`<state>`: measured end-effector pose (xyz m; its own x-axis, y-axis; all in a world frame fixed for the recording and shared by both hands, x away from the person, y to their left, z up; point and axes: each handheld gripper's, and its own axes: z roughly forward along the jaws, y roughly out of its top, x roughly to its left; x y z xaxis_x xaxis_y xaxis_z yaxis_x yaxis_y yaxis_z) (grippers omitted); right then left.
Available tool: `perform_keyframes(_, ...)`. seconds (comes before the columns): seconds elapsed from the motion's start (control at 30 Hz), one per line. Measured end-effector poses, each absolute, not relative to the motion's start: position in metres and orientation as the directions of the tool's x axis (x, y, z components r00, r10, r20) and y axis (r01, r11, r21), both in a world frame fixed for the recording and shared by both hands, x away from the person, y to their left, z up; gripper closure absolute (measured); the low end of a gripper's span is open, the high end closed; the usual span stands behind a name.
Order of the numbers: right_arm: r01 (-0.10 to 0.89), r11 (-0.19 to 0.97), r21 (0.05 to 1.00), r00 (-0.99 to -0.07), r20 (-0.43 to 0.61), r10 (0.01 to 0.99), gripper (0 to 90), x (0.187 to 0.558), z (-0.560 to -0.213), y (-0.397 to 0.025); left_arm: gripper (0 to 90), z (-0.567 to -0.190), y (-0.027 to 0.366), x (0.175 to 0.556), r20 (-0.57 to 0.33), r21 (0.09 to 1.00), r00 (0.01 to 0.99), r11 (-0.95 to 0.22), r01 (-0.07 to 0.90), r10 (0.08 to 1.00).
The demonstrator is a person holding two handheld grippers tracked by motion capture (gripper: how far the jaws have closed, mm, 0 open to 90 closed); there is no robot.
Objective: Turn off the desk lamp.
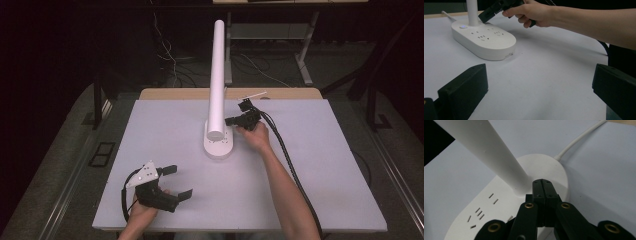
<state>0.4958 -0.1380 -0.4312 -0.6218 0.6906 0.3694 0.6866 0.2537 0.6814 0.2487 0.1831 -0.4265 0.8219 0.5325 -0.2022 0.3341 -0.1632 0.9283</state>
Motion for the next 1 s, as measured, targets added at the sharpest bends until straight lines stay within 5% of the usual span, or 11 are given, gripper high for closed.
perform_keyframes(1.0,0.621,0.294,0.726,-0.672,0.302,0.676,90.0,0.456,-0.38,-0.182,0.0,-0.427,0.181,0.249,-0.2,0.929,0.823,-0.164,0.332,0.532)
